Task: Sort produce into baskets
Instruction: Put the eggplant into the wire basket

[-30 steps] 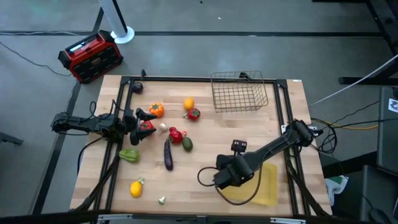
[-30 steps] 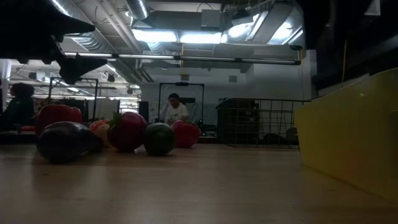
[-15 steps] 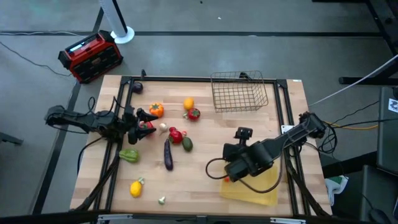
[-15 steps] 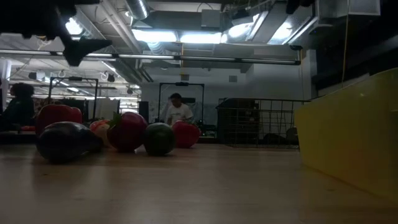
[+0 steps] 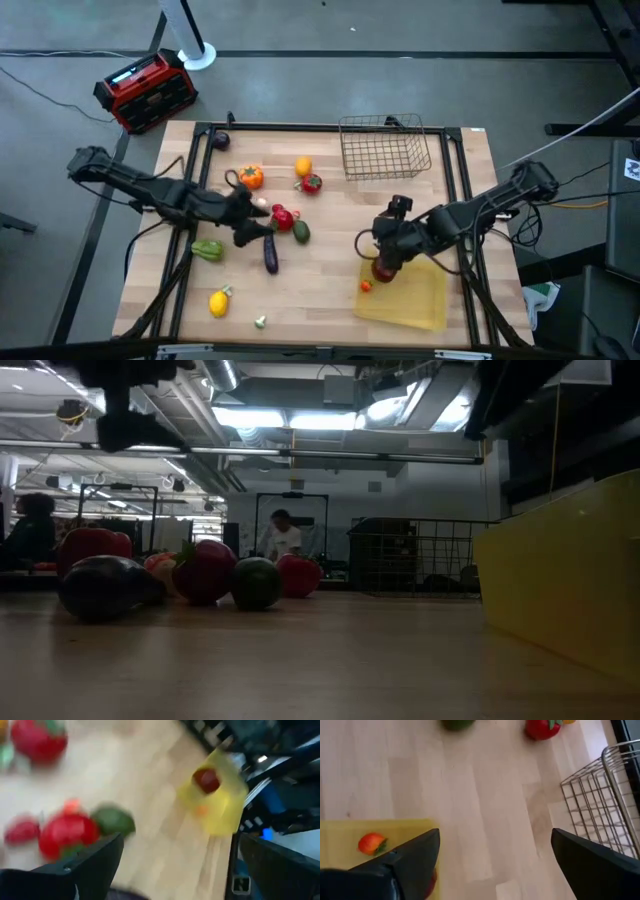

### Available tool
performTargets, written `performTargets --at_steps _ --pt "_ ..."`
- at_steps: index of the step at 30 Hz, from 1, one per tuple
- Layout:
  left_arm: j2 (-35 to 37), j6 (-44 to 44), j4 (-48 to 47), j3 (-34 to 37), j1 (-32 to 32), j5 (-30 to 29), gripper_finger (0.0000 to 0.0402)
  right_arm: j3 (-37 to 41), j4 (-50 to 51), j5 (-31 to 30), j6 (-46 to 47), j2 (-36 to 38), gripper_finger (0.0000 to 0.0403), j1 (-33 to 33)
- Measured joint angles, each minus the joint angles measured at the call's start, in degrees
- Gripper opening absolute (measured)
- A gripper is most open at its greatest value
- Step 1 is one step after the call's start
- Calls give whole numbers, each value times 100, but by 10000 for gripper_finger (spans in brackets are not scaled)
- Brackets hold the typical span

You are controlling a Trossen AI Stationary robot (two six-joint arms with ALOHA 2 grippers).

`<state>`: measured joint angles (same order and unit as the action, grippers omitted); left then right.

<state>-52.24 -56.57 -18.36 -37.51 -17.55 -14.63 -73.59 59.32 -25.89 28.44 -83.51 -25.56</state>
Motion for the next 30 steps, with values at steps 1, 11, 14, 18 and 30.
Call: performTargets --at_steps 1,11,14,18,30 --pt "-195 -319 -254 -166 -53 84 392 147 -122 0 -98 59 376 70" --pt "-1948 -3204 -994 -596 -430 1008 392 667 -393 152 -1637 151 376 680" --pt "-2347 -3540 -981 -596 -430 1152 392 843 -464 294 -1925 328 376 860" --pt "-2756 -3822 -976 -596 -405 1158 392 1286 -843 559 -2016 734 376 1057" --pt "-3462 -4123 -867 -593 -211 1151 320 2927 -1997 607 -2111 2086 376 1105"
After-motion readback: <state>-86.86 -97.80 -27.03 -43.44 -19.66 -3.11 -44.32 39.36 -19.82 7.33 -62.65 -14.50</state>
